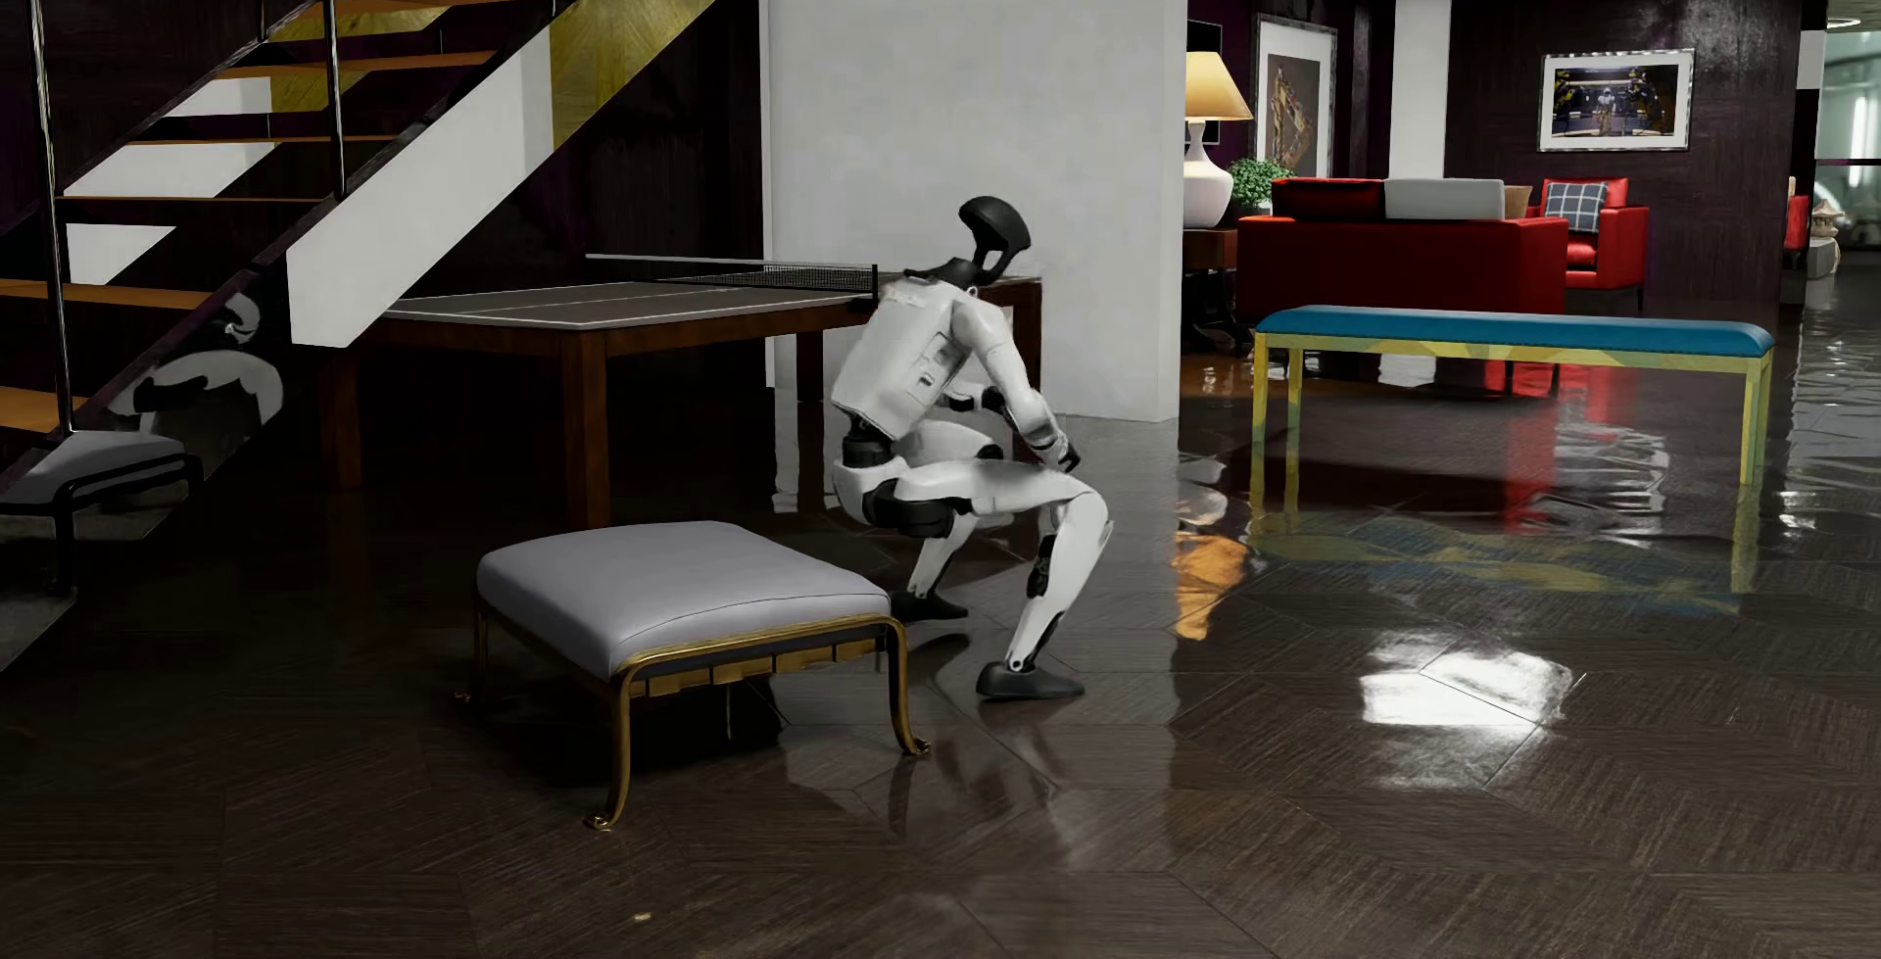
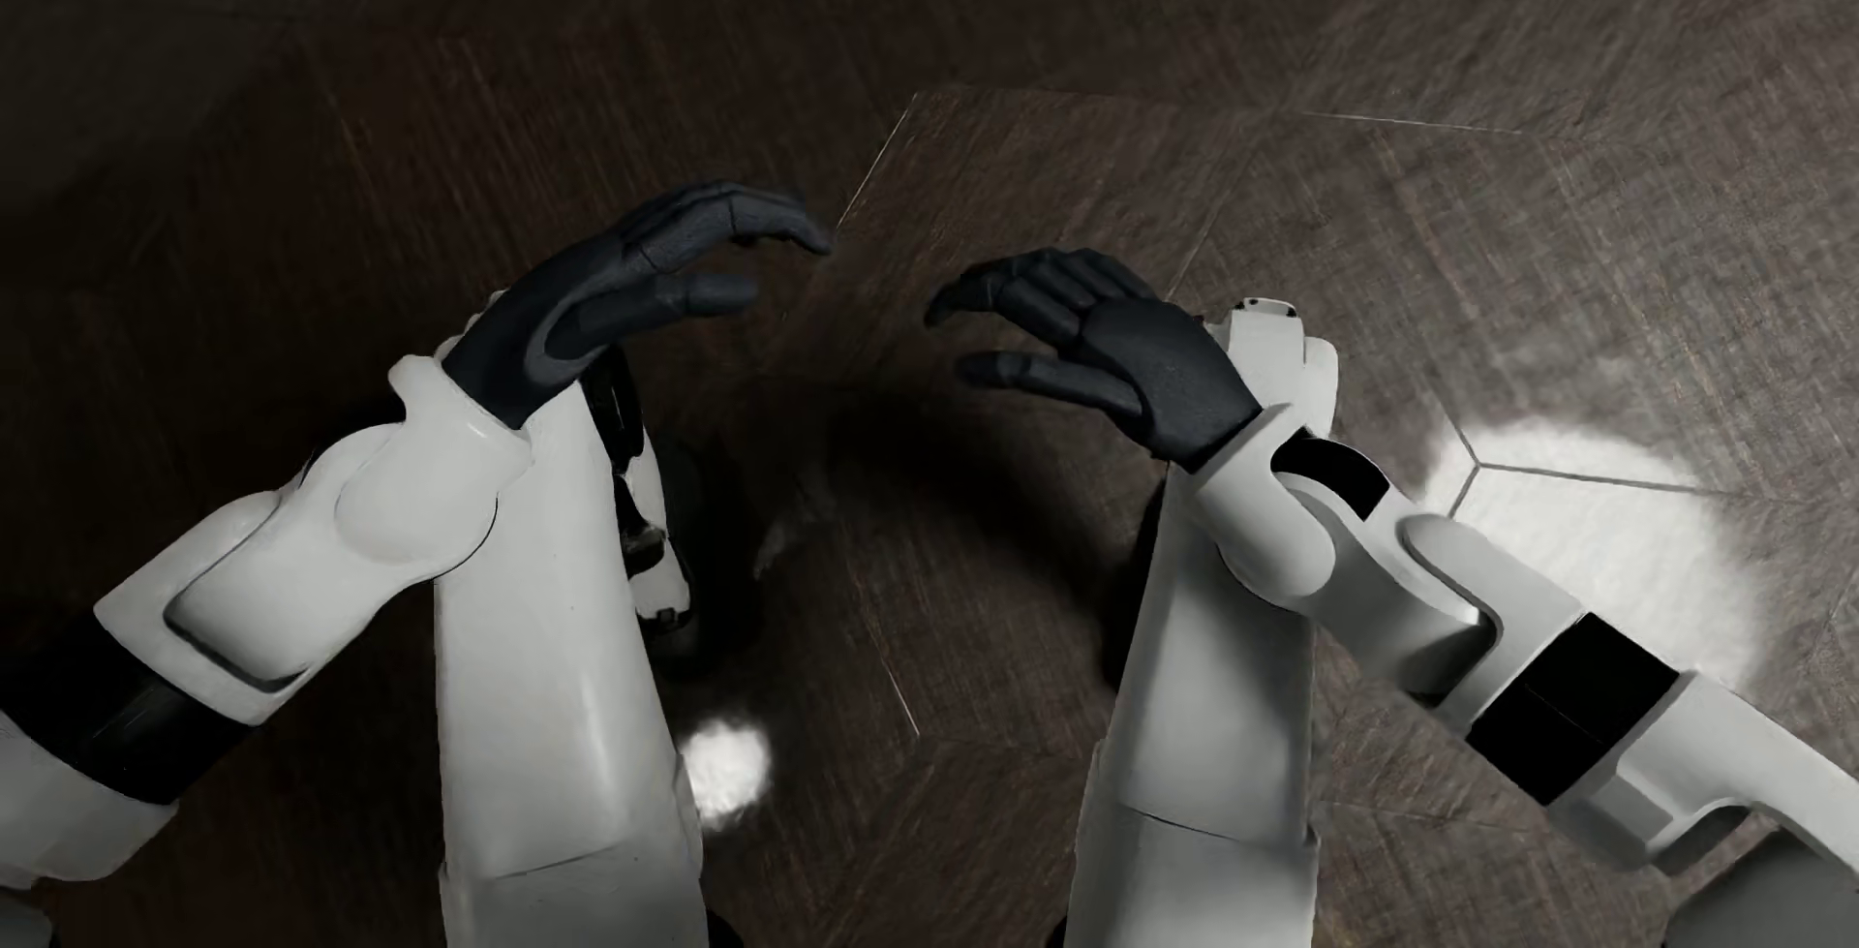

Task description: Sit on the dark chair

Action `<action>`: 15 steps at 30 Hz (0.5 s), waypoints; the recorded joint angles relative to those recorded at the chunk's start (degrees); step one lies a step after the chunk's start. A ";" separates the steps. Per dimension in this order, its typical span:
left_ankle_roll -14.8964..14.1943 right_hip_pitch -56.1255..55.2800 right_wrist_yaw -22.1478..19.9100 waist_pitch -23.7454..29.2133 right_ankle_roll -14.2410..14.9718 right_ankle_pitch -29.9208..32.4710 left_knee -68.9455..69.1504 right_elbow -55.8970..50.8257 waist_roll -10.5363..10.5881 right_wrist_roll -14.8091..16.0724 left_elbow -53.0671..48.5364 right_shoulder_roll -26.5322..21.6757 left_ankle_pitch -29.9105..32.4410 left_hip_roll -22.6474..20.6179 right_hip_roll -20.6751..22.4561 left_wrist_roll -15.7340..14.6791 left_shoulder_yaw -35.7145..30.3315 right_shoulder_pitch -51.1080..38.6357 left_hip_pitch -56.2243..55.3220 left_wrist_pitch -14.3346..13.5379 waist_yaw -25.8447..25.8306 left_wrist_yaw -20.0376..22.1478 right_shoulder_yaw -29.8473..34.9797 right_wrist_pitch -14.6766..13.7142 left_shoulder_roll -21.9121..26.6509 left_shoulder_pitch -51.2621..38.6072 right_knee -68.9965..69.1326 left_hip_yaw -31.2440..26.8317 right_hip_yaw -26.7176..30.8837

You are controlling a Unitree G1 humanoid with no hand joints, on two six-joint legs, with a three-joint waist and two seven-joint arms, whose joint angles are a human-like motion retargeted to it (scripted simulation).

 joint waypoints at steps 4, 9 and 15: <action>0.74 6.85 5.46 -4.06 -0.26 0.79 0.00 10.43 -0.01 -1.64 10.47 10.11 0.69 0.37 -0.84 4.99 8.70 7.43 6.80 1.44 0.36 -3.84 -7.44 0.50 -13.14 8.93 -0.04 0.48 -0.79; 2.43 12.90 7.54 -8.83 -1.05 1.94 -0.91 21.22 0.78 -1.44 22.46 18.71 1.61 -0.79 -0.57 7.26 14.93 12.27 11.96 3.05 0.95 -1.97 -12.61 1.23 -27.61 13.91 -1.42 0.77 -1.47; 4.85 18.04 3.32 -13.27 -2.01 2.65 -1.06 31.55 1.73 4.33 33.94 21.70 2.27 -2.64 0.03 2.82 14.61 17.21 15.77 4.79 1.16 2.56 -17.01 5.04 -28.92 15.90 -2.32 1.22 -2.18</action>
